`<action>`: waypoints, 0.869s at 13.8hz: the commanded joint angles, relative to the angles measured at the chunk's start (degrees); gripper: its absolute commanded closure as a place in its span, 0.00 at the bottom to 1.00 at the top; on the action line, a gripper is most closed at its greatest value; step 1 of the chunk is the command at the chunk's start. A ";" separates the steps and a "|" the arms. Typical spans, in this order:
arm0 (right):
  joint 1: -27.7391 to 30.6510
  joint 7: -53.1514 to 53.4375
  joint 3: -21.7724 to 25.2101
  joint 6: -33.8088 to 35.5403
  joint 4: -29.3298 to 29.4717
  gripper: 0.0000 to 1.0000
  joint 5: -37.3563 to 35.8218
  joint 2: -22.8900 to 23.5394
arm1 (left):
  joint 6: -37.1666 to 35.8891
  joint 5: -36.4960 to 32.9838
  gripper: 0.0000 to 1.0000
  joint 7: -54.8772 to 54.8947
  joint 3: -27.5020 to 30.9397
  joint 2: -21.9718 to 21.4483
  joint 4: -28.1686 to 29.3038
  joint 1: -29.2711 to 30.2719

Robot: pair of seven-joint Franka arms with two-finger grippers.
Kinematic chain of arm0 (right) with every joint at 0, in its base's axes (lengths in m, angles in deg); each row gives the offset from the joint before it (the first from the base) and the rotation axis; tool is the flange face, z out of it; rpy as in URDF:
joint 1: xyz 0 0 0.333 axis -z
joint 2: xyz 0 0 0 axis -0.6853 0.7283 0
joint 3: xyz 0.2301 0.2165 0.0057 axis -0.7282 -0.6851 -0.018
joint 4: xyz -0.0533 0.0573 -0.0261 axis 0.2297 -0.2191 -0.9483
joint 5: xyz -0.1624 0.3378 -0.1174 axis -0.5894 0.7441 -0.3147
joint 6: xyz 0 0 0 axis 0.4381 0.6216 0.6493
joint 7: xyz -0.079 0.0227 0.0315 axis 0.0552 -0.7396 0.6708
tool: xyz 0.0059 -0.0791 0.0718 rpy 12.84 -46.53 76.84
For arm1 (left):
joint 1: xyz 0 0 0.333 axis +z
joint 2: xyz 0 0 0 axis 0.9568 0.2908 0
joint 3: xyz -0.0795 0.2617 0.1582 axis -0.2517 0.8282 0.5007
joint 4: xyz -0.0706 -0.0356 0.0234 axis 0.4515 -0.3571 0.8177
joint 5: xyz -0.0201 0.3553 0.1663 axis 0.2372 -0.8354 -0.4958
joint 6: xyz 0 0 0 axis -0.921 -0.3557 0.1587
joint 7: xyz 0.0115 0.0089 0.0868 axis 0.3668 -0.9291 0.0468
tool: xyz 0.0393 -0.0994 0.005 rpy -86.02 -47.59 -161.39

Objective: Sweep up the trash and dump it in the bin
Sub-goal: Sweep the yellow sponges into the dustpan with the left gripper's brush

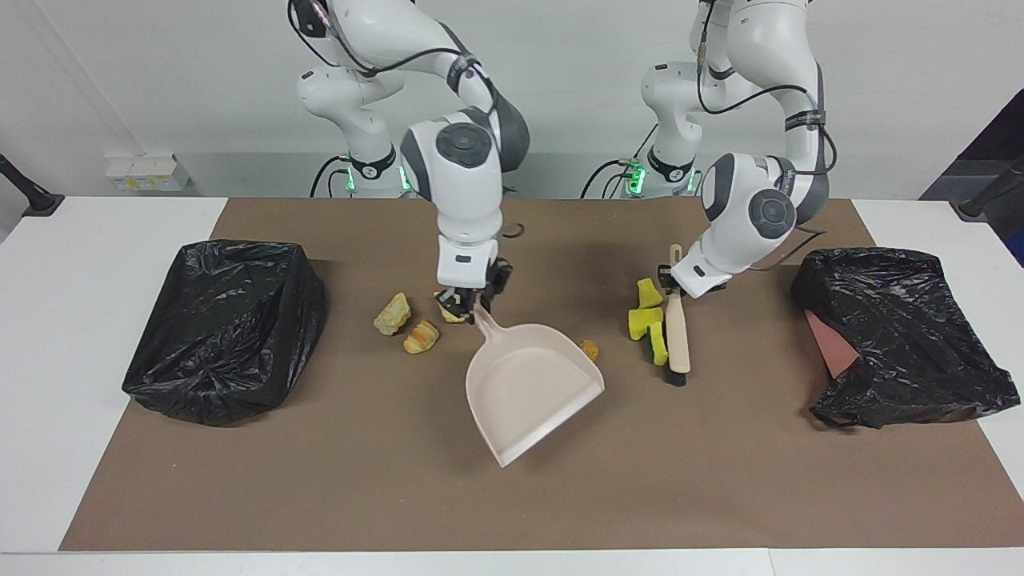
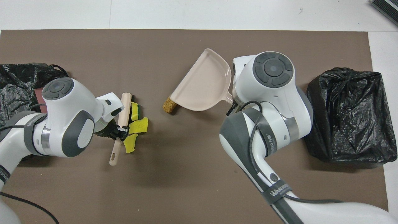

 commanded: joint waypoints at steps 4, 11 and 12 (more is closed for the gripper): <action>-0.36 -20.95 -0.62 -5.03 -4.99 1.00 -1.06 1.31 | 7.64 5.10 1.00 -8.92 0.80 -1.05 2.12 -7.46; -2.22 -19.11 -0.61 -6.70 -8.23 1.00 -1.14 2.11 | 9.93 12.30 1.00 -13.22 0.80 -1.40 1.95 -16.77; -2.13 -19.02 -0.62 -6.88 -8.50 1.00 -1.14 2.02 | 9.93 13.62 1.00 -14.02 0.80 -1.49 1.77 -18.61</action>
